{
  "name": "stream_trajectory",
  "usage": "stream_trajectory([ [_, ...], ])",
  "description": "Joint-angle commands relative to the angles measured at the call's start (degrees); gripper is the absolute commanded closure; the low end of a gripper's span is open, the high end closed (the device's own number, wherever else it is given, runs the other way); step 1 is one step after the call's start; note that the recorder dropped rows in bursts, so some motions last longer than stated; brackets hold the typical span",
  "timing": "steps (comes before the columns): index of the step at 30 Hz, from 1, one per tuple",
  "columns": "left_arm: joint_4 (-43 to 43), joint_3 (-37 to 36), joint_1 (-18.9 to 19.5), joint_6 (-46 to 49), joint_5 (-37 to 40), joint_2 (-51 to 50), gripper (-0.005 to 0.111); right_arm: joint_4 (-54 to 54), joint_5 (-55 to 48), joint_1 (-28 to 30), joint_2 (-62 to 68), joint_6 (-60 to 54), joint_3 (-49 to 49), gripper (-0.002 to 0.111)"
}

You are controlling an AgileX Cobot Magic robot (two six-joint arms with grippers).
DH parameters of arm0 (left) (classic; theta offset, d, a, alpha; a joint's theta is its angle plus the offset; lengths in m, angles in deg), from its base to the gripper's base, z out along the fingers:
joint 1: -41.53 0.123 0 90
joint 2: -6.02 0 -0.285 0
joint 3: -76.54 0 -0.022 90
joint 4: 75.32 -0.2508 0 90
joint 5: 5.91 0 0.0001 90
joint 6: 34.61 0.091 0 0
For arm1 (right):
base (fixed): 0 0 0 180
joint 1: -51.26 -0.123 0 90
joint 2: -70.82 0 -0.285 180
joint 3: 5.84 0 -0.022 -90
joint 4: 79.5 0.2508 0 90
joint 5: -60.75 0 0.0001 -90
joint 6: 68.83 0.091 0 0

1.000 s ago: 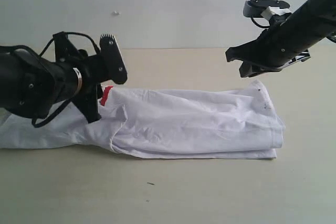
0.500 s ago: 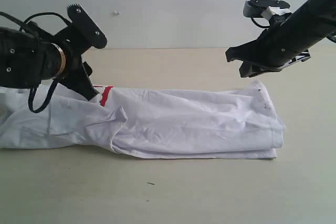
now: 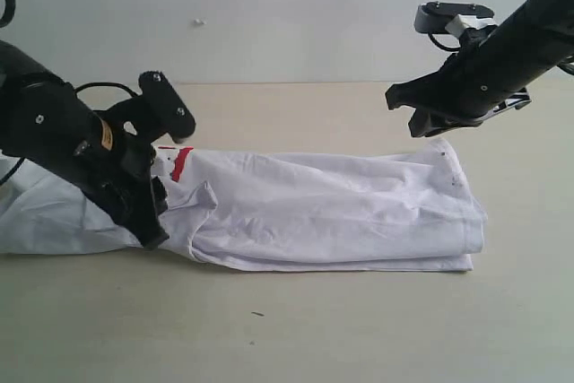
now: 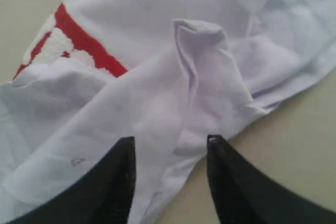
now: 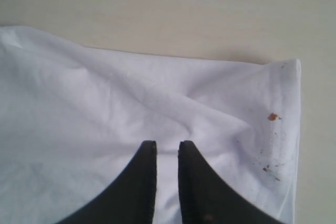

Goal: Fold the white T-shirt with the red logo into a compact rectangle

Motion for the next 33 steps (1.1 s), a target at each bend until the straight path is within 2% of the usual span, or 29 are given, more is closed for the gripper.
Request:
stream_trajectory([
  [1,-3.1,-2.4,-0.1,3.5,-3.6,-1.8,0.052,-0.1,0.2,0.0,-0.2,-0.4,0.3,0.091],
  [8,-12.2,-4.2,-0.1,1.4,-14.9,-4.1,0.053,-0.1,0.3,0.0,-0.2,-0.4,0.3,0.091],
  [12,-16.6,-4.2,0.1,1.4,-17.2,-4.1,0.053,-0.1,0.7,0.0,-0.2,-0.4,0.3,0.091],
  [15,-20.6,-4.2,1.5,1.4,-17.3,-4.1,0.053,-0.1,0.8,0.0,-0.2,-0.4,0.3,0.091],
  [22,-21.4,-4.2,7.0,0.2,-19.6,-4.8,0.053,-0.1,0.9,0.0,-0.2,-0.4,0.3,0.091],
  [33,-23.3,0.9,8.2,-0.9,-26.4,-4.8,0.053,-0.2,1.0,0.0,-0.2,-0.4,0.3,0.091],
])
